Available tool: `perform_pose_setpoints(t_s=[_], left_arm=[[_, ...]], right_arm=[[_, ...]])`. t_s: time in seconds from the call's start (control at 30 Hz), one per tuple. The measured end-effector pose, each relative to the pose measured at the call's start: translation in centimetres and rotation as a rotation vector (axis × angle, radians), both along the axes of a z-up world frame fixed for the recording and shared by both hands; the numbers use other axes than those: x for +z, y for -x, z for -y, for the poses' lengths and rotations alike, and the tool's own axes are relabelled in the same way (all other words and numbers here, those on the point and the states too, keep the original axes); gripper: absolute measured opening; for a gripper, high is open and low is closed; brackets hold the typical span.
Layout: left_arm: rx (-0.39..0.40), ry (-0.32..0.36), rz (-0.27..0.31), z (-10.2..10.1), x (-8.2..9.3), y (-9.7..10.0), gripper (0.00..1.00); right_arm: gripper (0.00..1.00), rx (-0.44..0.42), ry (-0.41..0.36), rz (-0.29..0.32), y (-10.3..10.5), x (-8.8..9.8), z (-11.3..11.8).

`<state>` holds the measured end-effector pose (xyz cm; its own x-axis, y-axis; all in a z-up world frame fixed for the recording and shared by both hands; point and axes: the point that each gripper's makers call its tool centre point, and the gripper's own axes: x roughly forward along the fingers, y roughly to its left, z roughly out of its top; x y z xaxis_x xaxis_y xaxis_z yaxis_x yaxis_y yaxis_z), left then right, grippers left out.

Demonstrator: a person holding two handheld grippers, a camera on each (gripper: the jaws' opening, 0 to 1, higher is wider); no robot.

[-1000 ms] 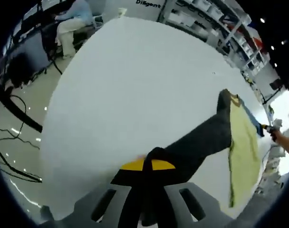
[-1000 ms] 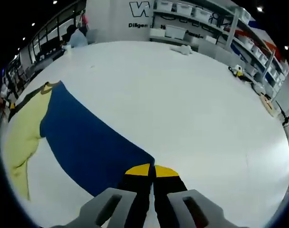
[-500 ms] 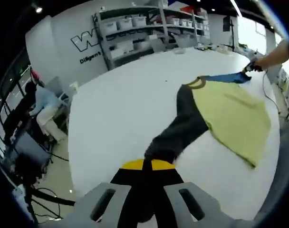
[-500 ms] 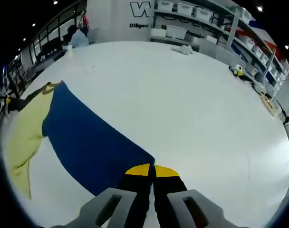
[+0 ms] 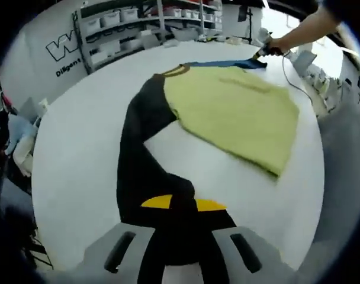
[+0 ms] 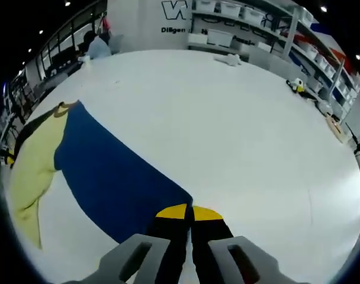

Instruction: Fold the garment on the visible template until the final outline fits inside the template.

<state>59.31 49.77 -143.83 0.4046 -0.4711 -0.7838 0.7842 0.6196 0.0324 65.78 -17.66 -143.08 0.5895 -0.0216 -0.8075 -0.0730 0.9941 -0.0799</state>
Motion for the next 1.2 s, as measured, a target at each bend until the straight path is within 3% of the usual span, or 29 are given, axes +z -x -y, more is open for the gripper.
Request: perform_pose_setpoints(t_s=[0.03, 0.13, 0.2, 0.33, 0.4, 0.53, 0.57, 0.6, 0.67, 0.7, 0.83, 1.07, 1.2], left_arm=[[0.030, 0.012, -0.009, -0.3, -0.1, 0.1, 0.22], [0.168, 0.100, 0.040, -1.7, 1.6, -0.6, 0.27], [0.279, 0.112, 0.075, -4.0, 2.4, -1.2, 0.27], [0.406, 0.119, 0.058, -7.3, 2.2, -1.1, 0.30], [0.435, 0.127, 0.012, -7.9, 1.7, -0.4, 0.30], [0.492, 0.061, -0.076, -9.4, -0.2, 1.1, 0.30], [0.513, 0.050, -0.076, -9.7, -0.3, 1.3, 0.27], [0.519, 0.060, -0.021, -9.7, 0.1, 0.3, 0.24], [0.552, 0.097, -0.097, -9.0, -0.2, 0.6, 0.10], [0.539, 0.099, -0.098, -8.8, -0.1, 0.5, 0.05], [0.520, 0.091, -0.107, -8.8, 0.2, 0.3, 0.05], [0.578, -0.116, 0.008, -16.4, 1.5, -5.0, 0.04], [0.564, -0.170, 0.050, -18.2, 2.3, -8.2, 0.04]], right_arm=[[0.00, 0.002, 0.000, 0.000, 0.0, 0.0, 0.0], [0.00, -0.003, -0.002, 0.002, 0.0, 0.0, 0.0], [0.00, -0.009, -0.006, 0.002, 0.1, -0.1, 0.0], [0.00, -0.011, -0.011, 0.003, 0.2, -0.2, -0.3], [0.00, -0.011, -0.013, 0.003, 0.2, -0.2, -0.4], [0.00, -0.009, -0.012, 0.001, 0.1, -0.3, -0.4], [0.00, -0.006, -0.010, 0.000, 0.1, -0.3, -0.4], [0.00, -0.006, -0.009, -0.001, 0.1, -0.3, -0.4], [0.00, -0.005, -0.008, -0.002, 0.0, -0.4, -0.4], [0.00, -0.004, -0.006, -0.003, 0.0, -0.4, -0.4], [0.00, -0.002, -0.006, -0.004, -0.1, -0.5, -0.2], [0.00, -0.005, -0.003, -0.004, -0.2, -0.4, 0.1], [0.00, 0.000, -0.004, -0.007, -0.4, -0.4, 0.2]])
